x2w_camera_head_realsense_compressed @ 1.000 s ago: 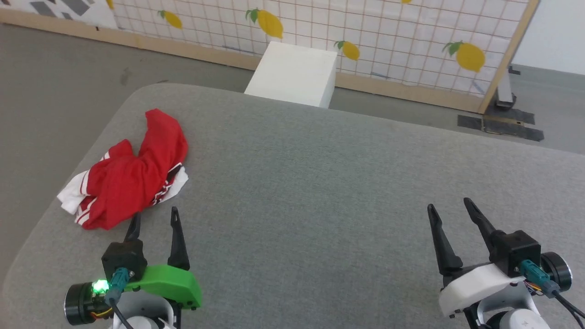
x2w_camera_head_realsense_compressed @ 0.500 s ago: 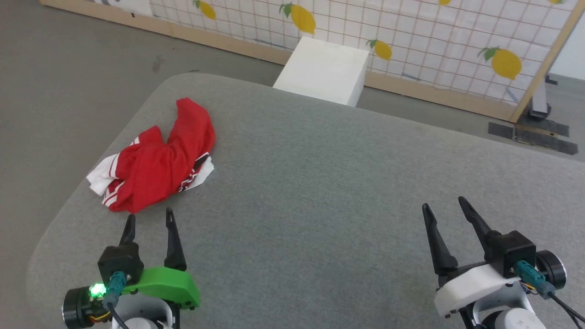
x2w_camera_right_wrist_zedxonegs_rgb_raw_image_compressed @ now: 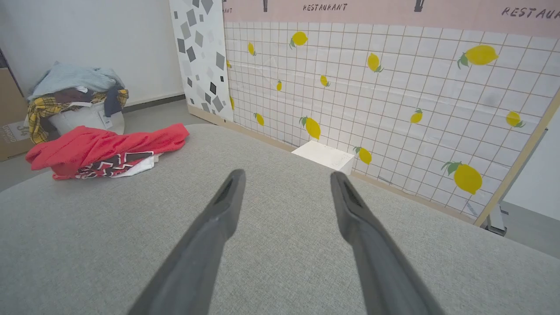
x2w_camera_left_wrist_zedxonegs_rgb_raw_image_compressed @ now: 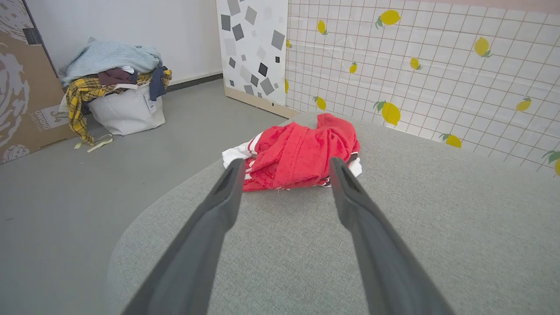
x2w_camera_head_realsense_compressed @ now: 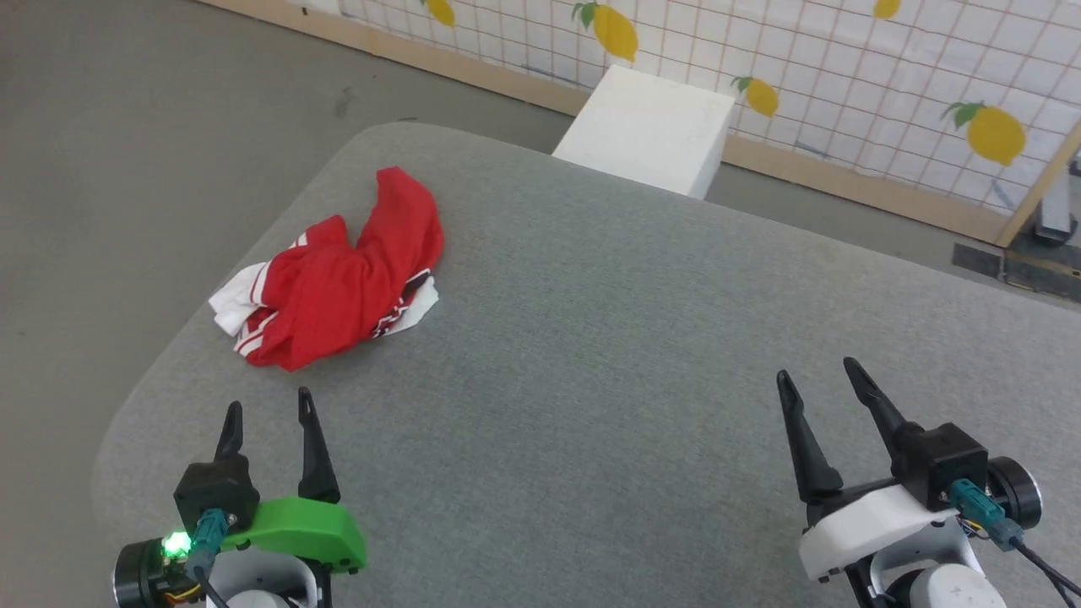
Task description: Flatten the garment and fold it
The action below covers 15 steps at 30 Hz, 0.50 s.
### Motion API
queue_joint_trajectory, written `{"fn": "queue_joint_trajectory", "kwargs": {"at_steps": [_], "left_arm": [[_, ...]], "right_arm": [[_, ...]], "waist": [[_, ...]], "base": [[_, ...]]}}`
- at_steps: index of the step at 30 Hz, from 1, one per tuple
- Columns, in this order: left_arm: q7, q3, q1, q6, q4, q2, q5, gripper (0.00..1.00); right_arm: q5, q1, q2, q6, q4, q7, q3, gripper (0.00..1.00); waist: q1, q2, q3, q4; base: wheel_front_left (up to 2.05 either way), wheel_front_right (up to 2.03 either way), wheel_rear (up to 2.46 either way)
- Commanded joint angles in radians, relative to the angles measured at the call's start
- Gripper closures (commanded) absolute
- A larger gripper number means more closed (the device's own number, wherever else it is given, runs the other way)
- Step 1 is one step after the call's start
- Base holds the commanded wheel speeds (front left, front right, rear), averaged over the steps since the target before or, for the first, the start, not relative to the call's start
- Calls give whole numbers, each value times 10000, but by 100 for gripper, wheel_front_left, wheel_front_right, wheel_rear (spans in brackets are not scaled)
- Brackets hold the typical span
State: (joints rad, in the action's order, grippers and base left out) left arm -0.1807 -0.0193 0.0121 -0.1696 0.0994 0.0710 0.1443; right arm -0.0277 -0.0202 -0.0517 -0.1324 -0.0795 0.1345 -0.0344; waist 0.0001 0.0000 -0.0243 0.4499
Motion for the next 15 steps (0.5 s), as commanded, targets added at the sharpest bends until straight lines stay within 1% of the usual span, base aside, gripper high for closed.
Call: {"fn": "queue_joint_trajectory", "kwargs": {"at_steps": [1, 15], "left_arm": [[-101, -20, -78, -117, 73, 87, 77, 0], [-387, -44, -42, -303, 393, 173, 289, 0]], "right_arm": [[-79, -149, 10, 12, -48, 138, -43, 0], [-147, -205, 12, 14, -222, 382, -181, 0]], "waist": [[0, 0, -2, 145], [-1, 0, 57, 941]], "base": [[0, 0, 0], [0, 0, 0]]}}
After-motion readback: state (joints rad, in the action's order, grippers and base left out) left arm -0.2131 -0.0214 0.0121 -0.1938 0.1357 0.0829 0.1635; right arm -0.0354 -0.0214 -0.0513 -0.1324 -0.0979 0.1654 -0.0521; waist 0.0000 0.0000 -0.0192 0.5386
